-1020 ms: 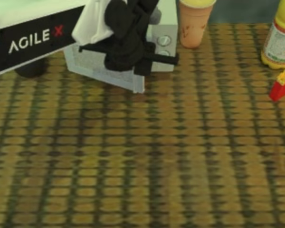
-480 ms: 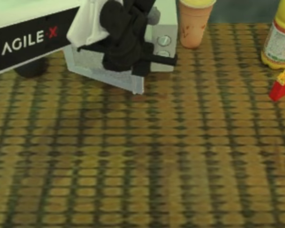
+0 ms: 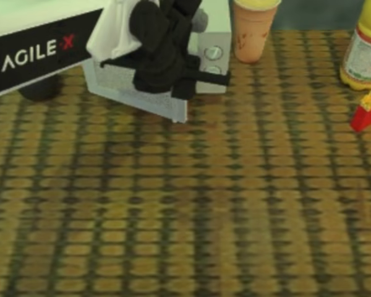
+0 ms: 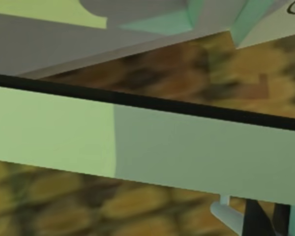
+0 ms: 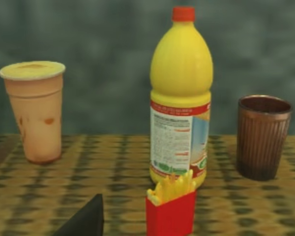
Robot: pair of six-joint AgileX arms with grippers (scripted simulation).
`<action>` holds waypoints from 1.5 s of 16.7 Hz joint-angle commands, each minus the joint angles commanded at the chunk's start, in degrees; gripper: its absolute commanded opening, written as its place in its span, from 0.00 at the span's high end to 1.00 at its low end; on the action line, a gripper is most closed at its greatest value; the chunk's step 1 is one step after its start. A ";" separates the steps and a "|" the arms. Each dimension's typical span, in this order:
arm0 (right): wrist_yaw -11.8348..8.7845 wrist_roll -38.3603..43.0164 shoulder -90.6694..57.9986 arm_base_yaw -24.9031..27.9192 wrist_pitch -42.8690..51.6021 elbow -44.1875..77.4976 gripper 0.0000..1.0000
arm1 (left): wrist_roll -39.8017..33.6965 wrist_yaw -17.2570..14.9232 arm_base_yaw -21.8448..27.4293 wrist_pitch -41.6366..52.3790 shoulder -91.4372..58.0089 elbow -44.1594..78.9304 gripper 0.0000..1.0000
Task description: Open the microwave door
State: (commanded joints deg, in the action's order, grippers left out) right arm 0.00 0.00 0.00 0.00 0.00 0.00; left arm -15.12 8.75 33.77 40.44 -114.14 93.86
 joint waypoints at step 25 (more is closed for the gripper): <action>0.00 0.00 0.00 0.00 0.00 0.00 0.00 | 6.99 -3.92 -1.54 -2.86 4.98 -7.02 1.00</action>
State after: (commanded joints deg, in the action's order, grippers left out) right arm 0.00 0.00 0.00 0.00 0.00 0.00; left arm -8.13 4.83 32.23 37.58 -109.16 86.84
